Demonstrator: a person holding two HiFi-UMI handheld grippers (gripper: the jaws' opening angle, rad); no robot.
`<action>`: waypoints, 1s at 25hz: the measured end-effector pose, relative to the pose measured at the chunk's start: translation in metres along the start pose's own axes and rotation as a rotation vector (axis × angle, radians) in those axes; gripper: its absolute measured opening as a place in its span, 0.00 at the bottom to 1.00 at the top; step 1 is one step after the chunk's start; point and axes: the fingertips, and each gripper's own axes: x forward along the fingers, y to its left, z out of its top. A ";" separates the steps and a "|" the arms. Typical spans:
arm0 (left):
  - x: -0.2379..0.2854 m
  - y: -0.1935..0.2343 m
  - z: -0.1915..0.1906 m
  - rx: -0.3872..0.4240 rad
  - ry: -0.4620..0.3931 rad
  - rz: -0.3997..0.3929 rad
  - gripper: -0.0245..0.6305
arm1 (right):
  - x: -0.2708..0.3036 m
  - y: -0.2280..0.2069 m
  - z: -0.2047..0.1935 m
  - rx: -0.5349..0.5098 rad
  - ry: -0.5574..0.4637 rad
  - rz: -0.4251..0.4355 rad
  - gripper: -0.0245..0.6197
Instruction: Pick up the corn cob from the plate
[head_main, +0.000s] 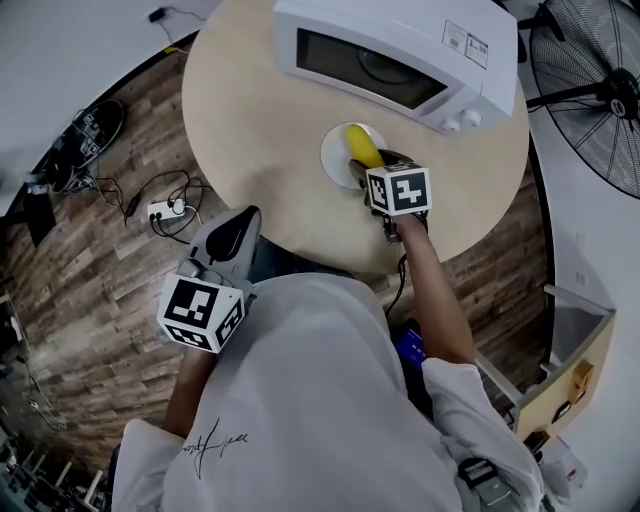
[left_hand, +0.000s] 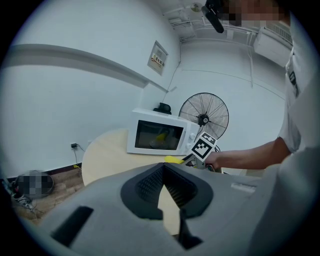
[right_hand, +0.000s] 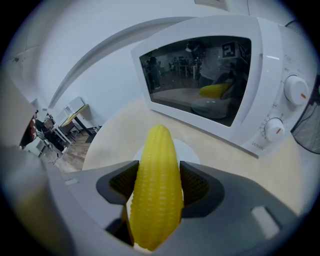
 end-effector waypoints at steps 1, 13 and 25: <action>0.000 -0.001 0.000 0.003 0.001 -0.003 0.03 | -0.001 0.000 0.001 0.001 -0.003 0.001 0.45; 0.005 -0.014 -0.001 0.012 0.003 -0.014 0.03 | -0.018 0.001 0.005 0.002 -0.043 0.019 0.45; 0.013 -0.032 0.003 0.039 -0.001 -0.039 0.03 | -0.039 0.000 0.005 0.021 -0.094 0.036 0.46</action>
